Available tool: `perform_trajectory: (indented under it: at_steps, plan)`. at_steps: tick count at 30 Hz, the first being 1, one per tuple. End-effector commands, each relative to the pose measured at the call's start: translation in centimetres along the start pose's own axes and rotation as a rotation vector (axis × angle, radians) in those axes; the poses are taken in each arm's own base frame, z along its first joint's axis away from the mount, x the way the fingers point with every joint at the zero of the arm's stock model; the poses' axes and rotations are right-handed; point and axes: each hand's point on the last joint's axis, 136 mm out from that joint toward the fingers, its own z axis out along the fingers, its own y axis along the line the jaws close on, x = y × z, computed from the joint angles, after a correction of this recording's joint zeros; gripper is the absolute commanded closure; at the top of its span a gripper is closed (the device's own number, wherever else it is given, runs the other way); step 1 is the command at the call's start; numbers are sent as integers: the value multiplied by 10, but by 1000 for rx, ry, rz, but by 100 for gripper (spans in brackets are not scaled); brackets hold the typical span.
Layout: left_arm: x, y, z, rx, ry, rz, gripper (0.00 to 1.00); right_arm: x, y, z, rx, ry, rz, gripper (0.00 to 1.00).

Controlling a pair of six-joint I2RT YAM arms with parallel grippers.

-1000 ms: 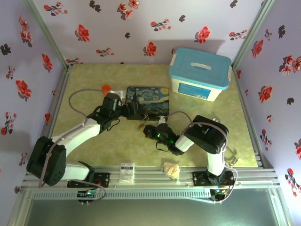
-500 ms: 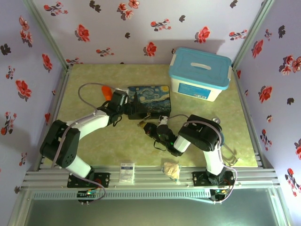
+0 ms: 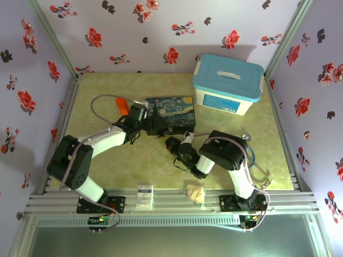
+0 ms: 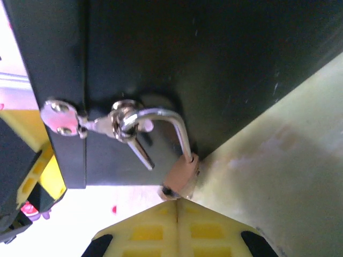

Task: Unlock the padlock with the key

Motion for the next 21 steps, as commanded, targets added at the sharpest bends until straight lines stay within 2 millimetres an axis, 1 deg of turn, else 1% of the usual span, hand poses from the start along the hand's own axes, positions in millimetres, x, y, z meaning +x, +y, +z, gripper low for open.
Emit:
perform_trajectory:
  at_steps: [1,4,7,9,10,11,12,13,14,15,17,19,21]
  plan:
    - [37,28,9,-110,105,26,38,-24,0,-8,4,-108,12,98]
    - [39,28,9,-107,107,27,38,-27,0,-7,3,-101,20,98]
    - [39,28,7,-103,107,27,38,-21,-7,-6,26,-70,-5,95]
    - [39,25,6,-90,106,27,38,-15,-14,-12,65,-50,-58,92]
    - [38,24,5,-82,106,26,38,-12,-18,-17,106,-40,-109,86]
    - [36,23,4,-76,104,24,37,-10,-22,-20,146,-31,-149,78]
    - [35,22,3,-71,102,23,37,-10,-24,-24,187,-24,-190,68]
    - [32,21,1,-66,97,19,36,-9,-24,-27,231,-16,-249,52]
    - [30,20,0,-59,93,16,36,-7,-21,-30,269,-8,-314,42]
    - [29,19,-1,-57,90,16,36,-6,-19,-32,308,1,-373,38]
    - [26,19,-2,-53,83,14,35,-4,-11,-33,386,19,-509,34]
    - [26,18,-3,-48,81,11,34,-2,-8,-29,442,52,-594,33]
    - [25,18,-2,-45,81,10,34,2,-12,-24,503,85,-635,33]
